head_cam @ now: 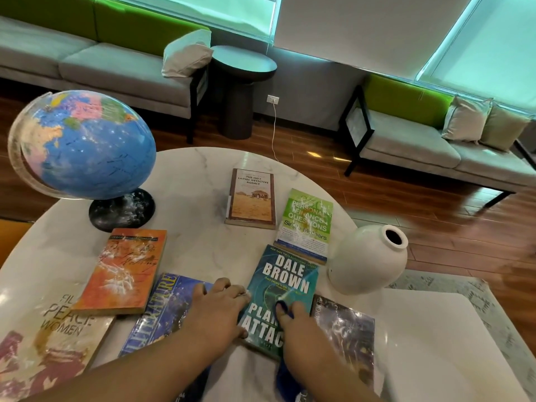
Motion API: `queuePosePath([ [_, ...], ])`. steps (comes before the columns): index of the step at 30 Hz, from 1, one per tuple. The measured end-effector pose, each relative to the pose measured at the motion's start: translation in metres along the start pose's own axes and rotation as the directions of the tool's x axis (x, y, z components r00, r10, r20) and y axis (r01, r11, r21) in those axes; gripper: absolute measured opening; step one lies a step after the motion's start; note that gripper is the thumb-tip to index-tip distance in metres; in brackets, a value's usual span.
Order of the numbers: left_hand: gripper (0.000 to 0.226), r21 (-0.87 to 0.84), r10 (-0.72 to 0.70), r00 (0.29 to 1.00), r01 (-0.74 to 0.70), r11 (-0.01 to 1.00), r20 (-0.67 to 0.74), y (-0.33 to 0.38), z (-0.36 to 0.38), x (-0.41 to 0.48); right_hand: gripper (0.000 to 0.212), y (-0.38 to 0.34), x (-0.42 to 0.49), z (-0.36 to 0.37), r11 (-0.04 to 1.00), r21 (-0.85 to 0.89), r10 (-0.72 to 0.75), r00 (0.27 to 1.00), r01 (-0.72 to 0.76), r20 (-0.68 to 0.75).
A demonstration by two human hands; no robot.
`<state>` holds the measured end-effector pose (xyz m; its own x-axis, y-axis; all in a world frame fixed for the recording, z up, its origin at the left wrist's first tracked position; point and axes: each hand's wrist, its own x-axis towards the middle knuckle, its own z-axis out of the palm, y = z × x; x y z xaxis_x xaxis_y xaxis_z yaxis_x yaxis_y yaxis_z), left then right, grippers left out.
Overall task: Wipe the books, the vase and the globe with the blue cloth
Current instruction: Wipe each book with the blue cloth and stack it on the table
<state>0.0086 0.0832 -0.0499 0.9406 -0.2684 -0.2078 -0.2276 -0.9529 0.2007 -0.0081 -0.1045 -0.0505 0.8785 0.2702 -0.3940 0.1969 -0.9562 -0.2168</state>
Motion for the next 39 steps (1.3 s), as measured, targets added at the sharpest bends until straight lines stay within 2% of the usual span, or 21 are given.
queuePosePath([
  [2,0.071,0.005,0.004,1.000,-0.004,1.000,0.009,0.000,0.000,0.001,0.035,-0.007,-0.003,0.004,0.995,0.088,-0.050,0.998,0.048,0.026],
  [3,0.071,0.007,0.008,1.000,-0.008,1.000,0.014,0.000,0.000,0.001,0.021,-0.007,-0.003,-0.001,0.994,0.067,-0.085,0.996,0.088,-0.040],
  [4,0.071,0.006,0.010,1.000,-0.010,1.000,0.013,0.000,-0.001,0.001,0.018,-0.002,0.004,-0.007,0.997,0.036,-0.069,0.990,0.074,-0.122],
  [7,0.071,-0.002,0.014,1.000,-0.014,1.000,0.025,0.000,-0.001,0.001,0.021,0.019,0.038,-0.033,0.999,0.033,0.046,0.988,-0.042,-0.150],
  [8,0.071,0.001,0.015,0.999,-0.015,1.000,0.029,0.000,-0.002,0.001,0.032,0.027,0.051,-0.041,0.990,0.047,0.139,0.986,-0.134,-0.096],
  [11,0.071,0.006,0.014,0.999,-0.014,1.000,0.038,0.000,-0.002,0.001,0.054,0.030,0.079,-0.057,0.964,-0.029,0.261,0.959,-0.266,-0.114],
  [13,0.071,0.006,0.017,0.999,-0.017,1.000,0.038,0.000,-0.003,0.000,0.057,0.015,0.087,-0.053,0.975,-0.053,0.212,0.972,-0.218,-0.105],
  [16,0.070,0.013,0.029,0.998,-0.029,0.999,0.052,0.000,-0.004,0.000,0.064,-0.003,0.093,-0.031,0.993,-0.095,-0.069,0.997,0.066,-0.026],
  [18,0.070,0.001,0.027,0.998,-0.027,1.000,0.055,0.000,-0.005,-0.001,0.058,-0.002,0.100,-0.031,0.987,-0.057,-0.154,0.988,0.153,-0.007],
  [20,0.070,-0.007,0.023,0.998,-0.022,1.000,0.059,0.001,-0.006,-0.001,0.049,0.010,0.110,-0.040,0.998,0.016,-0.066,0.997,0.067,-0.044],
  [21,0.071,-0.006,0.020,0.998,-0.020,1.000,0.063,0.001,-0.007,-0.001,0.052,0.017,0.115,-0.045,1.000,0.016,0.000,0.998,0.002,-0.070],
  [24,0.078,0.000,-0.026,0.998,0.026,1.000,0.053,0.002,-0.006,-0.002,0.072,0.019,0.118,-0.058,0.993,-0.095,0.062,0.995,-0.069,-0.075],
  [27,0.095,0.030,-0.106,0.994,0.105,0.994,0.030,0.003,-0.005,-0.003,0.073,0.001,0.104,-0.049,0.991,-0.107,-0.090,0.996,0.086,-0.029],
  [30,0.102,0.057,-0.159,0.987,0.158,0.986,0.021,0.002,-0.003,-0.002,0.062,-0.012,0.073,-0.028,0.976,-0.077,-0.204,0.979,0.202,-0.024],
  [32,0.100,0.053,-0.161,0.986,0.159,0.986,0.039,0.001,-0.003,-0.001,0.051,-0.016,0.043,-0.019,0.971,-0.023,-0.238,0.971,0.237,-0.035],
  [35,0.090,0.041,-0.119,0.991,0.117,0.992,0.057,-0.003,-0.005,-0.001,0.028,-0.019,0.008,-0.007,0.945,0.093,-0.317,0.948,0.314,0.024],
  [37,0.086,0.051,-0.085,0.994,0.082,0.995,0.070,-0.004,-0.006,-0.001,0.006,-0.020,-0.007,-0.004,0.944,0.011,-0.330,0.943,0.330,0.050],
  [39,0.083,0.054,-0.051,0.995,0.046,0.998,0.090,-0.003,-0.007,-0.001,0.021,-0.013,-0.013,-0.001,0.956,0.060,-0.292,0.955,0.289,0.054],
])
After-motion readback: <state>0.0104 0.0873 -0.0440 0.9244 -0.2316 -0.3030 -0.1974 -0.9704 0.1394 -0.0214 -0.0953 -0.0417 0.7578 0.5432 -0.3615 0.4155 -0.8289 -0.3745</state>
